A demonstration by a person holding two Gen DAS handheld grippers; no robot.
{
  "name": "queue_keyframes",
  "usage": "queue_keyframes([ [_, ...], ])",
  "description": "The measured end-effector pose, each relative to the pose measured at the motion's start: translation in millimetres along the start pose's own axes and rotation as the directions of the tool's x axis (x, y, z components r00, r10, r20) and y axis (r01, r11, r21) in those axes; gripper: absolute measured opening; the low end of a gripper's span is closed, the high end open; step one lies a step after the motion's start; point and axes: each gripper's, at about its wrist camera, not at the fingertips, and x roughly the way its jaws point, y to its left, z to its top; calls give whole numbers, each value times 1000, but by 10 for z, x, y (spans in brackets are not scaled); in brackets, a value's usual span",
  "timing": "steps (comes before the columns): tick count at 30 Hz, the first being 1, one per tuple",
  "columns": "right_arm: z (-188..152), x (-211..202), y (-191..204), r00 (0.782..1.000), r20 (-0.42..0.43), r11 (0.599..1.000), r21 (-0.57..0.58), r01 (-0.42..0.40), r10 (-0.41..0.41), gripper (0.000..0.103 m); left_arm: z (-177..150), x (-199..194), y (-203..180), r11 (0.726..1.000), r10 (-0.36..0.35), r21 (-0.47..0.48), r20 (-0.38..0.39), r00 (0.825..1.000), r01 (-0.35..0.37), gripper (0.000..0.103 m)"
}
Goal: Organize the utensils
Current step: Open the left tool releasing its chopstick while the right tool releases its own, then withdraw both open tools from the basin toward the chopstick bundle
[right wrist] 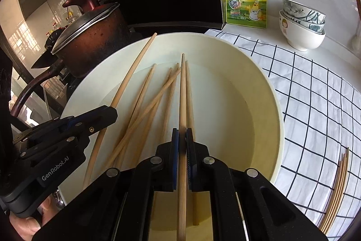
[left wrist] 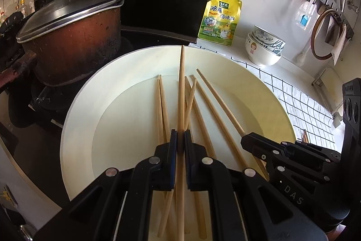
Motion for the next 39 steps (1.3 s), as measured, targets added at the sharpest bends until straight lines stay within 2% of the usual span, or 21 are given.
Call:
queue_keyframes([
  [3, -10, 4, 11, 1000, -2, 1000, -5, -2, 2, 6, -19, 29, 35, 1000, 7, -10, -8, 1000, -7, 9],
  [7, -29, -68, -10, 1000, 26, 1000, 6, -1, 0, 7, -51, -26, 89, 999, 32, -24, 11, 999, -32, 42],
  [8, -36, -90, -21, 1000, 30, 1000, 10, -2, 2, 7, -56, -48, 103, 999, 37, -30, 19, 999, -36, 45],
  [21, -243, -444, -127, 995, 95, 999, 51, -10, 5, 9, -184, -265, 20, 999, 40, -24, 42, 998, -39, 45],
  [39, -625, -960, -492, 986, 153, 990, 127, 54, -73, 17, -357, -448, -526, 998, -32, 65, 52, 998, 28, 49],
])
